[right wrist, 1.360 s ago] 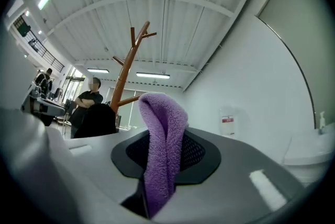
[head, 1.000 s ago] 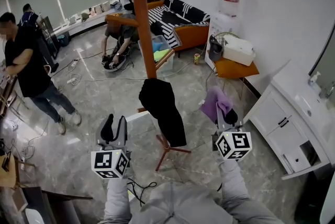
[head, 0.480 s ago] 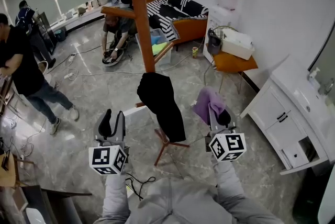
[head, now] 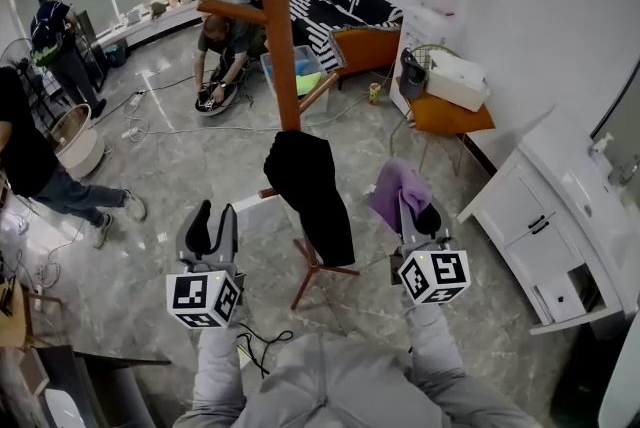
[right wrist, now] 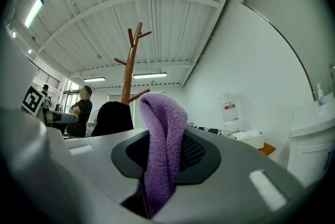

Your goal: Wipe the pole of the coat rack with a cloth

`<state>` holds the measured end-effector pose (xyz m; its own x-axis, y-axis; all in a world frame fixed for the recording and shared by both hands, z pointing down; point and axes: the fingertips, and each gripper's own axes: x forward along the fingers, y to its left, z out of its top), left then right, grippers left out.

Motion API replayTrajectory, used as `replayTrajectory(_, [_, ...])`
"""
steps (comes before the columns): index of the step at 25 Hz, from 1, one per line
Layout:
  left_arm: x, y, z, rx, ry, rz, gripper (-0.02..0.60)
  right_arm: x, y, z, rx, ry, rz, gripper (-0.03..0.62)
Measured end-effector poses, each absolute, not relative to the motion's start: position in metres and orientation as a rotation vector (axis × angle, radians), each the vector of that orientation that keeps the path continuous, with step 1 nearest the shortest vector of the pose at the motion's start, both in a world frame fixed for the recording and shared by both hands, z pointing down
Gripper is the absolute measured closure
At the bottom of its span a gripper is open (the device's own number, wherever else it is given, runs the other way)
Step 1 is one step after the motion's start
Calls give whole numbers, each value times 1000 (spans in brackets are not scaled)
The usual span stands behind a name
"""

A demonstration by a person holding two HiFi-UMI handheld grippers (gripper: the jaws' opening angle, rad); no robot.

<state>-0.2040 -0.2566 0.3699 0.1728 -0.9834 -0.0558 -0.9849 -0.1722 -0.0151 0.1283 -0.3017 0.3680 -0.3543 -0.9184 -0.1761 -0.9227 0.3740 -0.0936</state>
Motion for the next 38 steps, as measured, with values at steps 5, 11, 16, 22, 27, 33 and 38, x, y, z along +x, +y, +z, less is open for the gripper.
replayTrajectory(5, [-204,-258,373,-2370,1997,52,410,127,-303,370,-1651,2447,36,514])
replayTrajectory(11, [-203,-259,375,-2375,2001,53,410,126,-304,372,-1655,2458,39,514])
replayTrajectory(16, [-202,-259,377,-2377,2003,55,410,125,-303,375,-1652,2468,37,514])
replayTrajectory(22, [-201,-258,379,-2379,2012,57,410,125,-303,376,-1650,2483,35,514])
replayTrajectory(27, [-201,-257,381,-2382,2015,57,410,123,-302,377,-1647,2494,37,514])
replayTrajectory(33, [-200,-259,384,-2385,2015,53,410,121,-303,378,-1646,2513,54,514])
replayTrajectory(38, [-201,-257,382,-2387,2016,50,410,121,-302,376,-1644,2518,53,514])
